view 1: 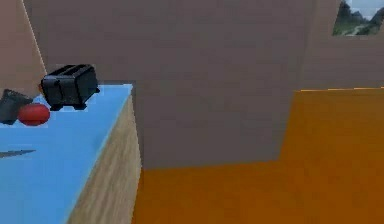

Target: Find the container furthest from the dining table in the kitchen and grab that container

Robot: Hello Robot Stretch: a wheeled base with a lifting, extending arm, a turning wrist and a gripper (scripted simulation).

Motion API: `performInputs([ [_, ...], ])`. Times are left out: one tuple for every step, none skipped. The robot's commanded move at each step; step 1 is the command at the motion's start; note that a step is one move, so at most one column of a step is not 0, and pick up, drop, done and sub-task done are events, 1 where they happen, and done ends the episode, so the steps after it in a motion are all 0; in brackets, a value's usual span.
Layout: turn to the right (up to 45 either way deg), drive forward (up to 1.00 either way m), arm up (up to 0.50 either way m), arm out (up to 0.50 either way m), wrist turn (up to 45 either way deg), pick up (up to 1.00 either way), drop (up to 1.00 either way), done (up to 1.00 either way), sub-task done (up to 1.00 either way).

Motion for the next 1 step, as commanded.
performInputs([
  [45.0, 0.00, 0.00, 0.00, 0.0, 0.00, 0.00, 0.00, 0.00],
])
